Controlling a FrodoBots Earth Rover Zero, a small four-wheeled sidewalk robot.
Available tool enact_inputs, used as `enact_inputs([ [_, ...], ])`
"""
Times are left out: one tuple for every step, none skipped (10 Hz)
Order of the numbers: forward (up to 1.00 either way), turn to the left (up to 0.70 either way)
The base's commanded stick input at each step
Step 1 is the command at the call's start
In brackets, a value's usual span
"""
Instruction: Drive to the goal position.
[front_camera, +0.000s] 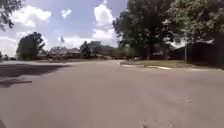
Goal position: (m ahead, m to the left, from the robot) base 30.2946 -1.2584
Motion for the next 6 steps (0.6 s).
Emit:
enact_inputs([
  [0.85, 0.0],
  [0.85, 0.0],
  [0.85, 0.0],
  [0.85, 0.0],
  [0.85, 0.0],
  [0.85, 0.0],
])
